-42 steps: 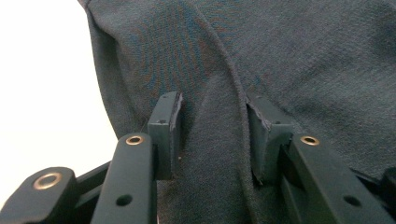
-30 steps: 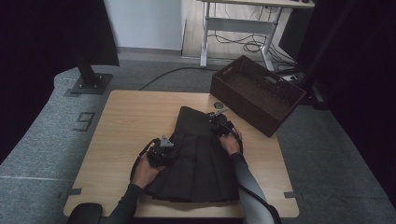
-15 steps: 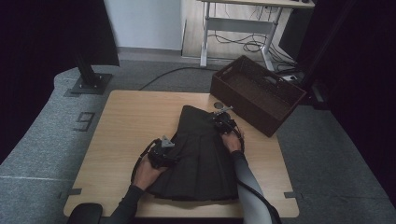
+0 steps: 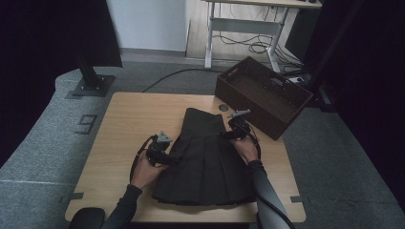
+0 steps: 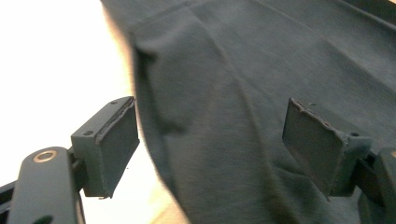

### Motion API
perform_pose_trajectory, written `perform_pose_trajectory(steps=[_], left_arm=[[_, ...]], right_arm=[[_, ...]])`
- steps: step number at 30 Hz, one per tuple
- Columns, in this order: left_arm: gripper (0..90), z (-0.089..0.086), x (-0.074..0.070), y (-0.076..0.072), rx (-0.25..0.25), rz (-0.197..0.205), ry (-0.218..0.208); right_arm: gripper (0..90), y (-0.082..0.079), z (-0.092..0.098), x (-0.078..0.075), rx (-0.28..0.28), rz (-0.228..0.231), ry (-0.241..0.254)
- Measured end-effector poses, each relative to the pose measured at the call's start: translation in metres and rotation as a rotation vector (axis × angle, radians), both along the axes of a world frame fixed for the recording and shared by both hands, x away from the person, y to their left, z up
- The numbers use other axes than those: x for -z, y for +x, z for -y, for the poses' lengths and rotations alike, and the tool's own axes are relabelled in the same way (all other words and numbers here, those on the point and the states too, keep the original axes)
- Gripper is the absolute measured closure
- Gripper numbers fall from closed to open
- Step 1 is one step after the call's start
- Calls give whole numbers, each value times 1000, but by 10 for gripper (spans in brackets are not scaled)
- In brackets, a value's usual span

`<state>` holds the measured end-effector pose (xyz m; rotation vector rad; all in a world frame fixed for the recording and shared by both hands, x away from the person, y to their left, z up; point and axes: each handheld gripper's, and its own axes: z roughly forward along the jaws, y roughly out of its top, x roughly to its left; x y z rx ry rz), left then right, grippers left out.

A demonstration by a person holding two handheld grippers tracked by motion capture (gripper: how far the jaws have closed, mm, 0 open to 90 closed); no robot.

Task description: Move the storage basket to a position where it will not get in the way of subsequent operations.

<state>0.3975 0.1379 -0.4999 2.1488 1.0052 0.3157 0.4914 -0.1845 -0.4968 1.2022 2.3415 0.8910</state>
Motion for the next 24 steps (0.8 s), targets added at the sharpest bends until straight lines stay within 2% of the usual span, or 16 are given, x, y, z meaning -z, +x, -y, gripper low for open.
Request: perform_pose_trajectory(steps=[1,3,5,6,8,10,13,16,19,24], left_arm=[[190,0,4,3,-1,-20,3],[195,3,17,7,9,-54,40],[191,8,29,7,21,-63,74],[190,8,34,8,20,-66,42],[190,6,35,9,16,-77,26],[190,5,35,8,20,-73,37],[193,-1,36,3,24,-73,52],[191,-11,39,-4,18,-82,29],[191,-18,40,-14,20,-67,21],[182,-30,42,-30,37,-59,13]], right_arm=[[361,-3,1,3,-3,-6,-14],[363,-8,2,12,-3,-20,-58],[357,-10,4,22,0,-44,-72],[350,-12,4,27,1,-54,-70],[351,-16,7,34,14,-46,-42],[364,-20,10,37,31,-45,-5],[369,-26,10,39,36,-42,15],[369,-37,9,41,27,-33,25],[368,-50,5,43,21,-24,46],[347,-69,-4,43,2,-14,41]])
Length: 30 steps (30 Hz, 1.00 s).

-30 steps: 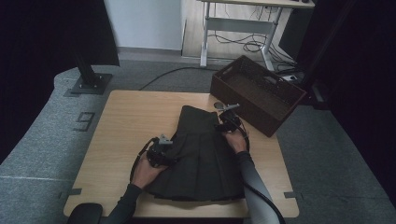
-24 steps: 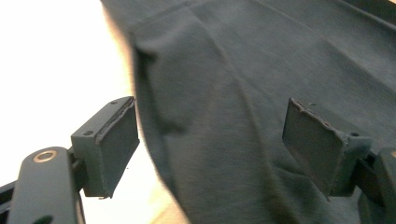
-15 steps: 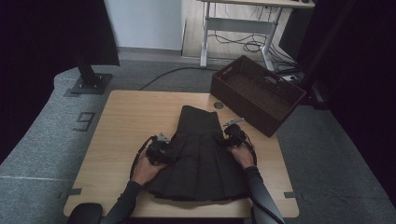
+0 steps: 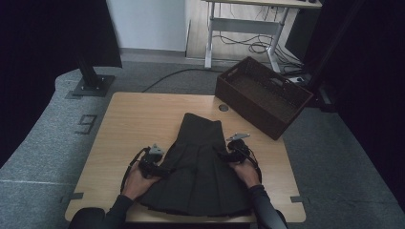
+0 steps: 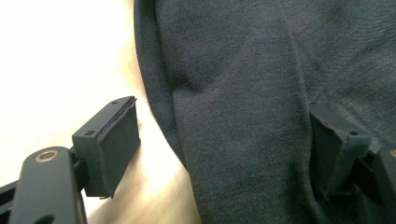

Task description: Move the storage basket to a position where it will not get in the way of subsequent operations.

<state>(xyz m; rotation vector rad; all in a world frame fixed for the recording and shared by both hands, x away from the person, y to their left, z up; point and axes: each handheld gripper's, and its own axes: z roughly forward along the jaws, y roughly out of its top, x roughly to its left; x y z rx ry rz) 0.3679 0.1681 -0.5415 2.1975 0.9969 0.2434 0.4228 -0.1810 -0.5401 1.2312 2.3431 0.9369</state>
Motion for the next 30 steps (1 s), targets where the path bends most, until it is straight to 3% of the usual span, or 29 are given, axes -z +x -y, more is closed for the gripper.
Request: perform_pose_trajectory(steps=[4,13,16,19,22,28,30], left_arm=[[158,-8,2,-11,2,11,-9],[154,-17,2,-31,8,7,-29],[157,-16,-5,-26,15,-27,-31],[140,-12,-22,-23,-1,47,1],[122,-4,-33,-16,9,68,-7],[67,22,-29,-5,41,58,13],[43,29,-21,-3,52,42,49]], right_arm=[[231,-11,1,4,19,-30,43],[101,-37,1,5,3,-45,26],[46,-38,1,7,13,-47,22],[0,-36,2,9,25,-40,19],[0,-36,3,10,24,-34,23],[0,-39,5,13,25,-4,46],[0,-39,5,13,23,-2,48]])
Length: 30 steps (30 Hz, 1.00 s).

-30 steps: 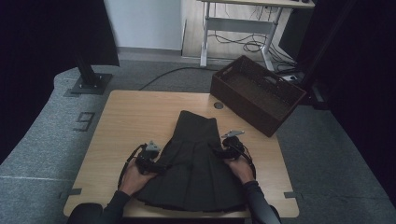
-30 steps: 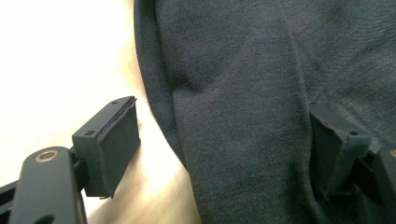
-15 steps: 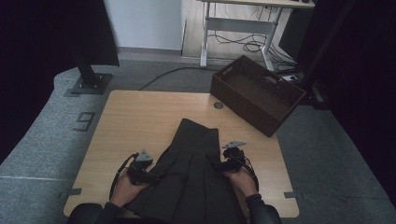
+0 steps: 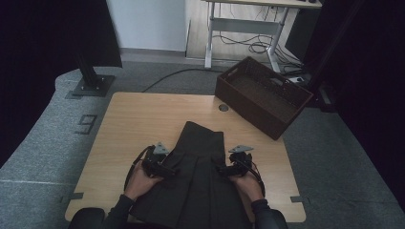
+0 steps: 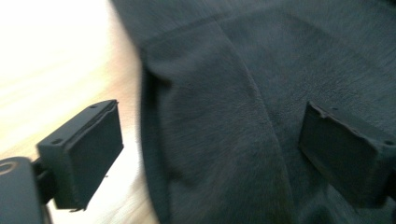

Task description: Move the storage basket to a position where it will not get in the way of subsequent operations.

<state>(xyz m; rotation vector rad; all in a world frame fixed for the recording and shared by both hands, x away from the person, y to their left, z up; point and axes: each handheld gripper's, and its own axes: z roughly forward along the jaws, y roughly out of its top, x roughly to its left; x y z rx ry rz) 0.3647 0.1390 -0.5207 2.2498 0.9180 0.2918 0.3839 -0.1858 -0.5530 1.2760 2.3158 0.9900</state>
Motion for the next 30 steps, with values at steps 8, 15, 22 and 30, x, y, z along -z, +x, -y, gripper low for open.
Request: perform_pose_trajectory(steps=[8,15,22,30], left_arm=[[0,-3,24,6,-60,-64,-41],[0,-2,26,1,-80,-40,-45],[0,-3,26,-1,-90,-34,-53],[0,-3,27,-1,-91,-33,-60]], right_arm=[[0,3,2,1,-29,5,9],[86,3,2,-4,-55,-17,8],[137,7,6,-16,-30,-63,30],[132,22,11,-39,-11,-47,99]])
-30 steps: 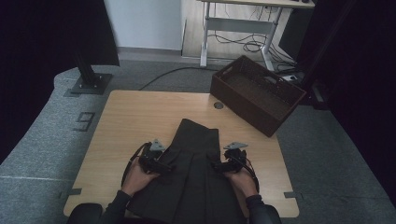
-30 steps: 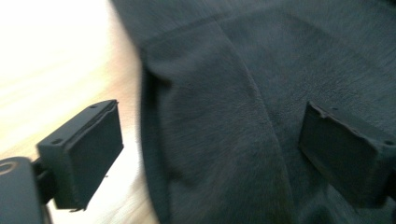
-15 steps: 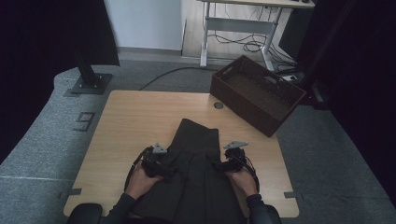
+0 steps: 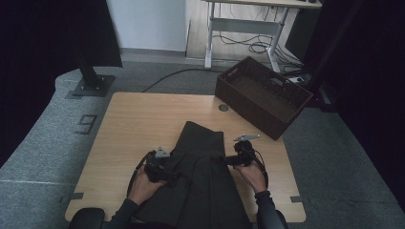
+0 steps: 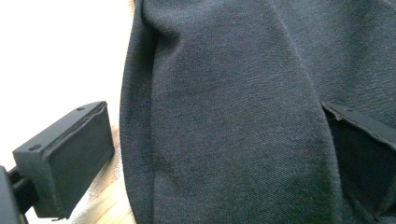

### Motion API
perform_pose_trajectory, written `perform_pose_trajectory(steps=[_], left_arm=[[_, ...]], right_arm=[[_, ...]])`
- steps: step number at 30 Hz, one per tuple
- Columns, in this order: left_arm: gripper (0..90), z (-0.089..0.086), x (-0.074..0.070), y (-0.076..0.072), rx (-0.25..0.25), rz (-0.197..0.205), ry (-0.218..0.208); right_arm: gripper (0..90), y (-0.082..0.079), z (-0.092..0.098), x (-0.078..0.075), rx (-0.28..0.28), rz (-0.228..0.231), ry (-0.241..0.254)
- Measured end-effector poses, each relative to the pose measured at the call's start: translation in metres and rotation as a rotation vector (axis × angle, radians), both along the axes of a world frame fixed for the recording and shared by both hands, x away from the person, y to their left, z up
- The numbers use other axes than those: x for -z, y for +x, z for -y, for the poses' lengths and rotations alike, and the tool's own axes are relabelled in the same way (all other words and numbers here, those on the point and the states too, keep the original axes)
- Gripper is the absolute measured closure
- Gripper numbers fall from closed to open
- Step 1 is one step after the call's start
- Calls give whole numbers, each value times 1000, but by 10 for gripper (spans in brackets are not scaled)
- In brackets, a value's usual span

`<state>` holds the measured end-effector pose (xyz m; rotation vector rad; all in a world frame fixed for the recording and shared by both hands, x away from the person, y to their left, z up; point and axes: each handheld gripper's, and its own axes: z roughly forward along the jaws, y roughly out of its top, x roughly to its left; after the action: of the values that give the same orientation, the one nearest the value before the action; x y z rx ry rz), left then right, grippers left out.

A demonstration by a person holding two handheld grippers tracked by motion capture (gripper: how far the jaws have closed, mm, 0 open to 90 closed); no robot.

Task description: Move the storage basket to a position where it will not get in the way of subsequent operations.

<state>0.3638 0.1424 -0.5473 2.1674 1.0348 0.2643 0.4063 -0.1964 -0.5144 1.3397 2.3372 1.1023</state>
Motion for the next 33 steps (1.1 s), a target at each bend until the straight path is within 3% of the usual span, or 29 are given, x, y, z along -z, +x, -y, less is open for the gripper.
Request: perform_pose_trajectory(steps=[4,10,17,22,24,28,29,30,33], left_arm=[[0,0,0,0,0,0,-2],[0,-1,0,0,0,-1,-4],[0,-1,0,0,1,0,-6],[0,-1,0,0,3,-3,-9],[0,-2,0,1,5,-5,-11],[0,-1,0,1,6,-6,-11],[0,-1,0,1,6,-7,-11],[0,-1,0,1,6,-7,-11],[0,-2,-1,2,11,-17,-14]], right_arm=[[129,17,-9,-11,-13,5,-22],[138,46,-21,-12,-14,-1,-67],[128,81,-35,5,25,-33,-133],[142,93,-41,20,27,-79,-177],[150,92,-43,24,19,-65,-172],[328,88,-43,21,-7,-59,-157],[434,86,-43,20,-2,-62,-145],[566,85,-41,19,-4,-67,-124],[731,84,-38,21,0,-94,-42]])
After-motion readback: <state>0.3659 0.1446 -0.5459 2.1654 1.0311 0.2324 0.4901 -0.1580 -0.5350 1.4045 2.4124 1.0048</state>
